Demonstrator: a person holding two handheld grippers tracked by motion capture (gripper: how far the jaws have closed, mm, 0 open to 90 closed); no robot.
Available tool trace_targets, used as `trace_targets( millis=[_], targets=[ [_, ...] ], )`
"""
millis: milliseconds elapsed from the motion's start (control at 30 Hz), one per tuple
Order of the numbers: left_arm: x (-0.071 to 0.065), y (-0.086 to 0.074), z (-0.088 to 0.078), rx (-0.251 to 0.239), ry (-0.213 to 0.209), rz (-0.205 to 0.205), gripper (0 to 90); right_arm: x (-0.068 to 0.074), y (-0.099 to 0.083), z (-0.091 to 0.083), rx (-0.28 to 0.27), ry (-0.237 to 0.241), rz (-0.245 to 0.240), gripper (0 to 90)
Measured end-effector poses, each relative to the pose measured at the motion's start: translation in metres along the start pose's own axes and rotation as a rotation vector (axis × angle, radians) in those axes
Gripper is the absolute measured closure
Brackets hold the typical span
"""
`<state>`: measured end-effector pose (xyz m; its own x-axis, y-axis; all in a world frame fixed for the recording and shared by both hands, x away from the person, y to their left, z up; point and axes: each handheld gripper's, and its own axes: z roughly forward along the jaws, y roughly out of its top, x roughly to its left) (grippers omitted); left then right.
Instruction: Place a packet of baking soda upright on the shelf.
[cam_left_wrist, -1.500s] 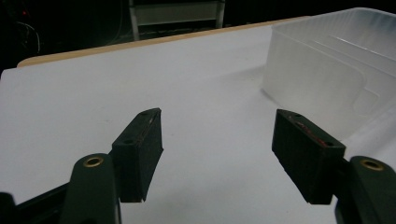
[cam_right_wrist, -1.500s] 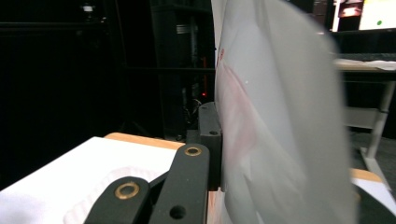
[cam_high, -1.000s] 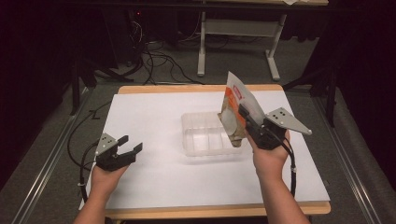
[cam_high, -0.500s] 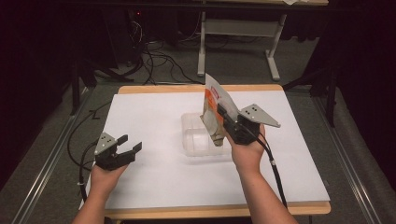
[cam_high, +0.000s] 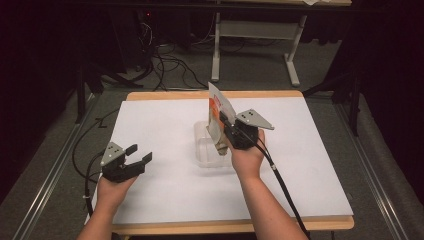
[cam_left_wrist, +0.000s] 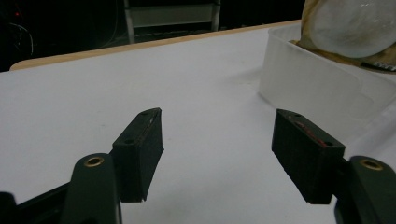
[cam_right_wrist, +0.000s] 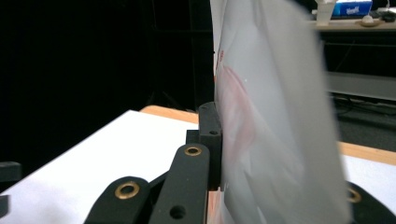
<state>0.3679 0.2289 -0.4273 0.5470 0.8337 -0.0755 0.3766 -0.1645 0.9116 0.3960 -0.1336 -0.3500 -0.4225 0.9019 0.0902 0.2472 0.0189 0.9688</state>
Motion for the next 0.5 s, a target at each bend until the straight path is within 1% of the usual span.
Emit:
trace_targets(
  millis=[33, 133, 267, 300, 367, 400, 500],
  targets=[
    [0.000, 0.000, 0.000, -0.003, -0.001, -0.001, 34.2, 0.000, 0.000, 0.000, 0.000, 0.000, 0.000, 90.0],
    [0.000, 0.000, 0.001, -0.005, -0.003, -0.004, 34.4, 0.003, -0.003, 0.009, 0.017, -0.017, -0.015, 90.0],
    [0.001, 0.000, 0.001, -0.001, -0.002, -0.005, 34.4, 0.005, -0.004, 0.014, 0.025, -0.016, -0.020, 90.0],
    [0.001, 0.000, 0.001, 0.000, -0.003, -0.004, 34.4, 0.007, -0.005, 0.018, 0.031, -0.012, -0.016, 90.0],
    [0.001, 0.000, 0.000, 0.000, -0.003, -0.003, 34.4, 0.008, -0.006, 0.020, 0.030, -0.006, -0.013, 90.0],
    [0.001, 0.000, 0.000, -0.005, -0.004, -0.005, 34.4, 0.011, -0.006, 0.022, 0.035, -0.006, -0.025, 90.0],
    [0.002, 0.000, 0.000, -0.010, -0.004, -0.009, 34.5, 0.015, -0.007, 0.024, 0.039, -0.003, -0.035, 90.0]
  ],
)
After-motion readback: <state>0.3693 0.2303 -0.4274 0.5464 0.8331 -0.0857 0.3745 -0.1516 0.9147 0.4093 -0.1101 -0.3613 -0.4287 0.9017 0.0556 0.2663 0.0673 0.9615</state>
